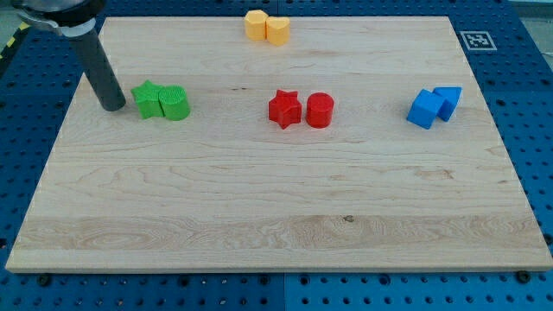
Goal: Push the green blocks into the red blocks
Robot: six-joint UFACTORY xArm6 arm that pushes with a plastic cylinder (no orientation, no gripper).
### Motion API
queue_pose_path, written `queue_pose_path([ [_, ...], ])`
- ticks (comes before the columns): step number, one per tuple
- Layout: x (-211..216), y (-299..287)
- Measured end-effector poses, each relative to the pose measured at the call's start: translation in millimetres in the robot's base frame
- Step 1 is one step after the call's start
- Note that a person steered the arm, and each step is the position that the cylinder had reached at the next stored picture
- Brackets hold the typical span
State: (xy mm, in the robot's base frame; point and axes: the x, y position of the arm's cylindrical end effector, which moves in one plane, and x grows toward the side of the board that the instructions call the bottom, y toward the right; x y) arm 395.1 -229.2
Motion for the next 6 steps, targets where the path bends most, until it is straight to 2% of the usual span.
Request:
queue_pose_path([
  [6,0,98],
])
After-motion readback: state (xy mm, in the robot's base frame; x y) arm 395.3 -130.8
